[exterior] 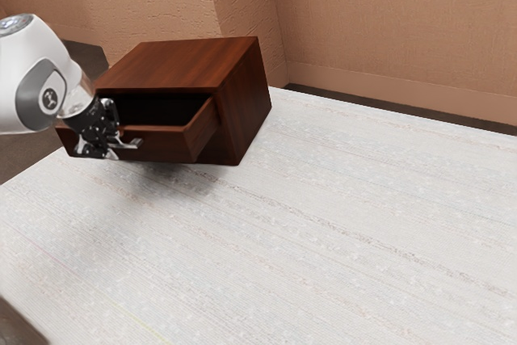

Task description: Pull the drawer handle with one arm to open the drawer

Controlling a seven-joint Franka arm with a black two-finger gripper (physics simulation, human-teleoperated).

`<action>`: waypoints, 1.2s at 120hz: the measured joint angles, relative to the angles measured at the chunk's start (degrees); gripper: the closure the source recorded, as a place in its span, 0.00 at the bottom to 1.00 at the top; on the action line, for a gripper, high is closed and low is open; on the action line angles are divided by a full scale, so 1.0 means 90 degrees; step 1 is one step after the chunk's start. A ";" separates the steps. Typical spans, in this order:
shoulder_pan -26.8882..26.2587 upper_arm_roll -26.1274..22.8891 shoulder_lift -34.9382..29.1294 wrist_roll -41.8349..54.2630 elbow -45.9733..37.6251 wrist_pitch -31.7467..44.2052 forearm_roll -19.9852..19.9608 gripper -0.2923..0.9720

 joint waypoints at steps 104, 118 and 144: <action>0.0015 0.0025 -0.0738 -0.0044 -0.0832 0.0110 0.0029 0.69; 0.0016 0.0029 -0.0821 -0.0049 -0.0919 0.0119 0.0029 0.70; 0.0007 0.0038 -0.0892 -0.0049 -0.0958 0.0125 0.0033 0.68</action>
